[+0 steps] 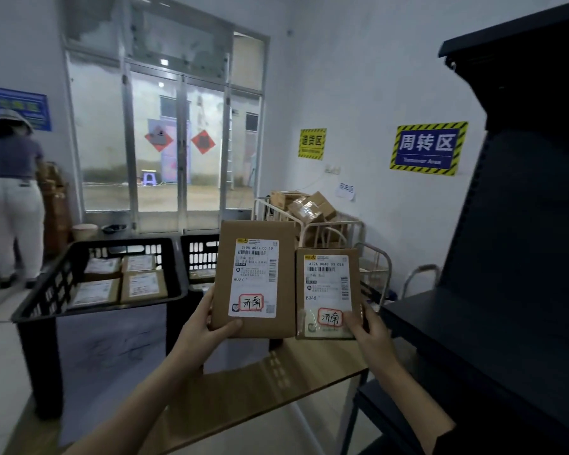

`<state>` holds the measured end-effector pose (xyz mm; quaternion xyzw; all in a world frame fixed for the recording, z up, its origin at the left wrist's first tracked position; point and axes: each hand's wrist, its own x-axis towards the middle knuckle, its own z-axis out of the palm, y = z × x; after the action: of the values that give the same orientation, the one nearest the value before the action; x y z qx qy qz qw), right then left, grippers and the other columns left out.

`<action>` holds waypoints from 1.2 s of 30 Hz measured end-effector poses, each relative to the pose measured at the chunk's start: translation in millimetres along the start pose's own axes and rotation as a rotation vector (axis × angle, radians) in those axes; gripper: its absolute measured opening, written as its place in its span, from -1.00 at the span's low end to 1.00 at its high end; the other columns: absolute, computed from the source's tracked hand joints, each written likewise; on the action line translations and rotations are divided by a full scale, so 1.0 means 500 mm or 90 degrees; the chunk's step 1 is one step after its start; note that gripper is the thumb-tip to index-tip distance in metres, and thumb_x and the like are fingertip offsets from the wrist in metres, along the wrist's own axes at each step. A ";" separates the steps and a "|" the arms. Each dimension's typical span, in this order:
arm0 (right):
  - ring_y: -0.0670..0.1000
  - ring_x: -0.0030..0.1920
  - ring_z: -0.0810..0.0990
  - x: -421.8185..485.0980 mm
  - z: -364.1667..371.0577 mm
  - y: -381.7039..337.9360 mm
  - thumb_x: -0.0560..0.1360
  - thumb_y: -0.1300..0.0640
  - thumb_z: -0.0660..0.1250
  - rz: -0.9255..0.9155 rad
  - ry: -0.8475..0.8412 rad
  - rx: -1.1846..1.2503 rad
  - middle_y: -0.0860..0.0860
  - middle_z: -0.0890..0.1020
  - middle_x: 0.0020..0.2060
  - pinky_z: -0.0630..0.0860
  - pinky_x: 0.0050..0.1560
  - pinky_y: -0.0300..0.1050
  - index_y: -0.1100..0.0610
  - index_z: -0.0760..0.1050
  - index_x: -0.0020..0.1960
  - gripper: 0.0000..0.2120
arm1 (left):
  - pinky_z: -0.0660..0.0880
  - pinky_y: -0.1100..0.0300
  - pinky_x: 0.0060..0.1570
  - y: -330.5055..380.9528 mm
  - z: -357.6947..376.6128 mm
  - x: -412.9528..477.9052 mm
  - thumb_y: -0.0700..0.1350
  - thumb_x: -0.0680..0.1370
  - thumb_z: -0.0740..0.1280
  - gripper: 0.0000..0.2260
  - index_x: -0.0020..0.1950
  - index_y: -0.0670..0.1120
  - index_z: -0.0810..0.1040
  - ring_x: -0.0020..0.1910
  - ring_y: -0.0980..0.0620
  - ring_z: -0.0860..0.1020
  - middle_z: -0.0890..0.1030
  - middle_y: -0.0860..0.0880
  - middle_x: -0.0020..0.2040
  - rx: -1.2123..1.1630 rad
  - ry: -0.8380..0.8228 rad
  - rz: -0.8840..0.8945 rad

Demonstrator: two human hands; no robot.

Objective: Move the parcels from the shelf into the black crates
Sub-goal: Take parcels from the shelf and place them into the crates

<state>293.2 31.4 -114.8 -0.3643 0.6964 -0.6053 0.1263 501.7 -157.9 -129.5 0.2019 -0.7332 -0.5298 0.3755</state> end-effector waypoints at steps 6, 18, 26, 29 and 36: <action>-0.03 0.12 0.55 0.094 0.065 0.024 0.56 -0.01 0.22 -0.020 -0.032 0.003 0.01 0.55 0.13 0.47 0.20 -0.02 -0.20 0.40 0.14 -0.82 | 0.51 0.17 0.07 -0.028 -0.051 0.052 0.18 0.18 0.44 -0.23 0.32 0.35 0.18 0.15 0.10 0.53 0.56 0.14 0.17 0.005 0.038 -0.024; -0.22 -0.04 0.56 0.382 0.131 0.068 0.59 0.04 0.17 -0.026 -0.130 0.070 -0.16 0.60 -0.05 0.43 -0.21 -0.36 -0.06 0.39 0.19 -0.81 | 0.51 0.33 -0.17 -0.085 -0.046 0.281 0.05 0.23 0.50 -0.20 0.41 0.14 0.22 0.06 0.16 0.53 0.55 0.16 0.10 0.036 0.139 -0.033; -0.19 -0.07 0.56 0.536 0.208 0.107 0.59 0.03 0.16 -0.014 -0.200 0.077 -0.16 0.59 -0.08 0.44 -0.19 -0.31 -0.06 0.37 0.17 -0.83 | 0.51 0.27 -0.05 -0.146 -0.073 0.390 0.14 0.13 0.47 -0.06 0.46 0.05 0.19 0.11 0.06 0.54 0.54 0.04 0.16 0.049 0.202 -0.073; -0.04 -0.01 0.61 0.587 0.242 0.120 0.59 0.01 0.15 0.000 -0.207 0.062 -0.06 0.63 -0.03 0.54 -0.03 -0.12 -0.04 0.39 0.21 -0.79 | 0.52 0.18 0.04 -0.171 -0.094 0.427 0.10 0.19 0.47 -0.11 0.47 0.07 0.18 0.12 0.06 0.54 0.54 0.02 0.19 0.064 0.210 -0.095; -0.02 0.02 0.59 0.694 0.329 0.138 0.59 0.01 0.15 0.016 -0.195 0.050 0.00 0.62 0.01 0.52 -0.06 -0.15 -0.04 0.38 0.17 -0.83 | 0.53 0.15 0.06 -0.225 -0.155 0.534 0.02 0.25 0.46 -0.22 0.44 0.07 0.24 0.12 0.08 0.56 0.57 0.03 0.16 0.050 0.188 -0.118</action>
<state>126.6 -321.0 -126.0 -0.4385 0.6494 -0.5674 0.2530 379.6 -431.9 -131.8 0.3589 -0.6682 -0.4976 0.4207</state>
